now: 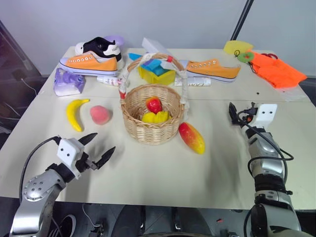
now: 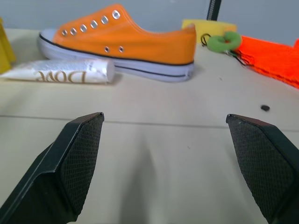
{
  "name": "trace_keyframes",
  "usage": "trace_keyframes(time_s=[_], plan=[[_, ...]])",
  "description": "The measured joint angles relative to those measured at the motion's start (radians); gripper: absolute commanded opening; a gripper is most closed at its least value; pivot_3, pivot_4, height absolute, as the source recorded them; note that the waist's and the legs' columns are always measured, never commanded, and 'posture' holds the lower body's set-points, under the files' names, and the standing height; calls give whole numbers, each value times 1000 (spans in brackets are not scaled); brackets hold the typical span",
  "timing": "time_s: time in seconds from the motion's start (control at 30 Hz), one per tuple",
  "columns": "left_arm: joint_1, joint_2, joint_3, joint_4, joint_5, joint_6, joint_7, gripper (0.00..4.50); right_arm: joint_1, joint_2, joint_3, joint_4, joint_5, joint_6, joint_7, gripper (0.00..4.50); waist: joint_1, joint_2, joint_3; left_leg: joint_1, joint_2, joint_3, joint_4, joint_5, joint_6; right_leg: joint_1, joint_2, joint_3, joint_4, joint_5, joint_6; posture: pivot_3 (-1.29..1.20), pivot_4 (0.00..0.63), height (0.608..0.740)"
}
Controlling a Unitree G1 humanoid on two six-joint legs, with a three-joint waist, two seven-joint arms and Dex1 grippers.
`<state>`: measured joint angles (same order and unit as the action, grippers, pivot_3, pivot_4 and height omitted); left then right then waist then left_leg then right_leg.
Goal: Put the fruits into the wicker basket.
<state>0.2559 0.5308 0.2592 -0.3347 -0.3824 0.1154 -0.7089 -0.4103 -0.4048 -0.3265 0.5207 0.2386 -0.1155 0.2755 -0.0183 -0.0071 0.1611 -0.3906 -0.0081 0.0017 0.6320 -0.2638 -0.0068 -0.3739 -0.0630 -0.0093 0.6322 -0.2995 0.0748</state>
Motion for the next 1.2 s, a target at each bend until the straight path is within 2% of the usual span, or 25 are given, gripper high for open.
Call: trace_keyframes(time_s=[1.03, 1.13, 1.2], plan=[[-7, -17, -2, -1, -22, -80, -30, 4500, -4, -3, 14, 1, -1, -24, 39, 4378, 0, 0, 0, 0, 0, 0, 0, 0, 0, 0, 0, 0, 0, 0, 0, 0, 150, 740], [-6, -19, 0, 0, -22, -79, -24, 4500, 27, -4, 32, -77, 15, -19, 97, 4378, 1, 0, 0, 0, 0, 0, 0, 0, 0, 0, 0, 0, 0, 0, 0, 0, 150, 740], [-14, -15, 15, 6, -29, -78, -21, 4500, 111, -7, 52, -233, 62, 16, 170, 4378, 5, 0, 0, 0, 0, 0, -1, 0, 0, 0, 0, 0, 0, 0, 0, 0, 150, 740]])
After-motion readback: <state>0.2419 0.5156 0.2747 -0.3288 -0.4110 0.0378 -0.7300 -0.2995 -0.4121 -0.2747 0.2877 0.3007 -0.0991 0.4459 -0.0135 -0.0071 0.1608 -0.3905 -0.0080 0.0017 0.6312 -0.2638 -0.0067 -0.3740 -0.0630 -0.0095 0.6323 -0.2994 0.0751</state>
